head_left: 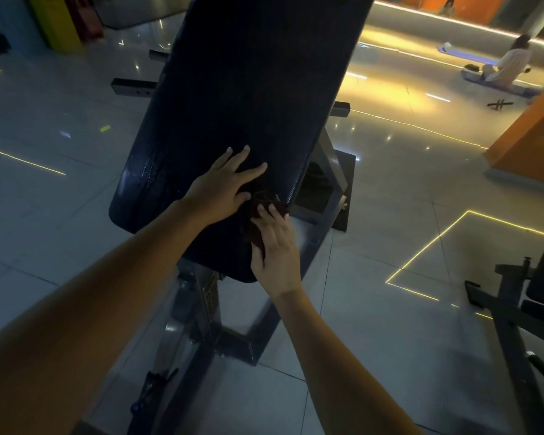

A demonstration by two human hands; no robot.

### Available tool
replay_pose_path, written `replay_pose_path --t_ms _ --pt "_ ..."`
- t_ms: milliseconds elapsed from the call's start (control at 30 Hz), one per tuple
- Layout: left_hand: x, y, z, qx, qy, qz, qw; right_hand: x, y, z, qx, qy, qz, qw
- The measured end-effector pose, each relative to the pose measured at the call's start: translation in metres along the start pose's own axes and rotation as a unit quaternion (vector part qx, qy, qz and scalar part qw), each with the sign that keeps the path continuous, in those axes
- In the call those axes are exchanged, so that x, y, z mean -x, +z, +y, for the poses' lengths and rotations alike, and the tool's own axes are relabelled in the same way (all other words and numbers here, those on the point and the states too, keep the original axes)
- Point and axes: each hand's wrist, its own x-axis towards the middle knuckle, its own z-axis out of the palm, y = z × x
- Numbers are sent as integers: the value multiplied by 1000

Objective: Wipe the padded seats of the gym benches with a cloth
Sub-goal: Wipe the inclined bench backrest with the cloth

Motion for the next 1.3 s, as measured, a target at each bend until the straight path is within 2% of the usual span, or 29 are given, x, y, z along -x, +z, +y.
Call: replay_pose_path --t_ms 233,600,733,900,1167,1233,1300 --pt "28 21 -5 41 -15 19 999 39 5 -11 -3 15 -48 999" --pt "58 44 -5 33 -45 11 998 69 5 -34 13 54 -111 992" --pt "61 42 -4 34 -61 -11 997 68 -2 -34 25 30 -131 991" --pt "54 31 -3 29 -69 -43 996 66 -15 -29 61 -41 -170 983" --pt "49 13 5 30 -84 -94 992 52 -27 -49 73 -66 -238 966" --pt "48 7 8 31 -91 -113 989 45 -34 -58 75 -41 -237 968" --pt "49 4 10 36 -99 -127 986 33 -39 -64 84 28 -250 964"
